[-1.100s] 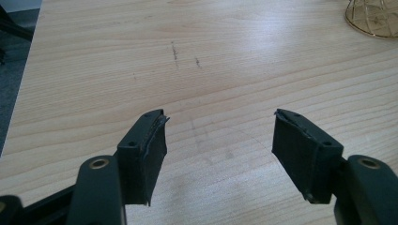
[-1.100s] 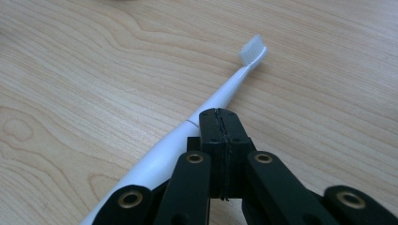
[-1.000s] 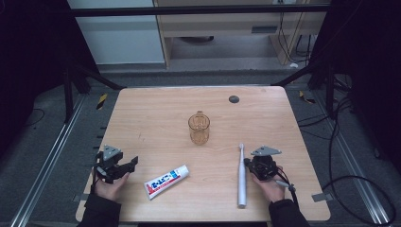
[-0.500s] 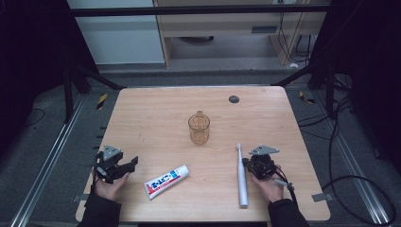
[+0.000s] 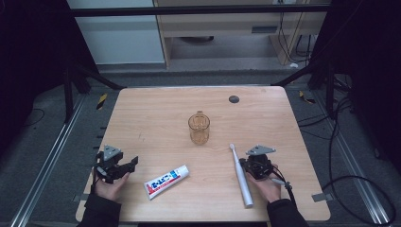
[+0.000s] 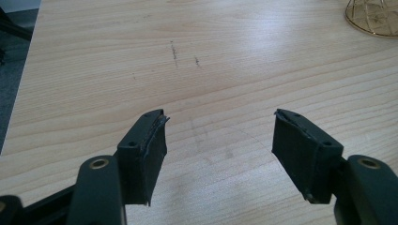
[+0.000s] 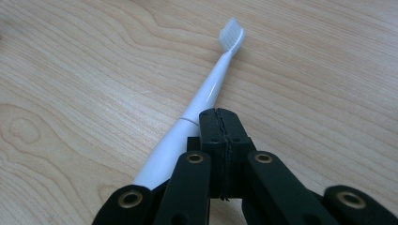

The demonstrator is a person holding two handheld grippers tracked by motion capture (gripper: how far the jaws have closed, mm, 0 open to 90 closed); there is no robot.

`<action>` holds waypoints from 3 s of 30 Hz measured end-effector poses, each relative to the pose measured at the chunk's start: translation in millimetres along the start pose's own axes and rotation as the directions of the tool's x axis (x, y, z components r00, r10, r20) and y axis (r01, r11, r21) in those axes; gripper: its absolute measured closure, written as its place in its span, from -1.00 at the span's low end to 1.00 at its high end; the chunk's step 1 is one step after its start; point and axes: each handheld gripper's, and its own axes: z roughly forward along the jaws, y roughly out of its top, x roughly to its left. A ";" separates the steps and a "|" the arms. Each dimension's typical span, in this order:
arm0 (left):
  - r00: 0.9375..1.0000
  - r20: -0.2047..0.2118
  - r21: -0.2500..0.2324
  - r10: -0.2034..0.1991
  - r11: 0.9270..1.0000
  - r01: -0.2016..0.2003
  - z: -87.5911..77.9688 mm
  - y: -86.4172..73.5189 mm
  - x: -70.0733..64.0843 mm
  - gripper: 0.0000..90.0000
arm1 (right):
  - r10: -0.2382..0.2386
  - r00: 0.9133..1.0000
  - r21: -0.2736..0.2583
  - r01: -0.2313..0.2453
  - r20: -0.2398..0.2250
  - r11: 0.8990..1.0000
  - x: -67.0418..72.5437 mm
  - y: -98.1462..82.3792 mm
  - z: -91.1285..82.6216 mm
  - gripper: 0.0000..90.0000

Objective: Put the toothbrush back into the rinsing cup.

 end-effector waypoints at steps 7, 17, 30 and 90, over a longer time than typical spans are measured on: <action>1.000 0.000 0.000 0.001 1.000 -0.001 -0.1 0.0 -0.1 -0.23 | -0.005 1.000 0.000 0.005 -0.011 1.000 1.7 0.9 1.7 1.00; 1.000 0.000 -0.001 0.004 1.000 -0.004 -0.2 0.1 -0.3 -0.24 | -0.004 0.999 0.005 0.004 -0.031 1.000 2.6 1.1 2.3 1.00; 1.000 0.000 0.000 0.006 1.000 -0.006 -0.2 0.1 -0.2 -0.24 | 0.004 1.000 -0.010 -0.004 -0.027 1.000 0.9 2.4 -1.2 1.00; 0.999 -0.004 0.017 0.051 0.999 -0.051 4.6 3.7 2.3 -0.23 | -0.045 0.999 0.126 0.044 0.005 0.991 23.8 55.9 -42.9 -0.06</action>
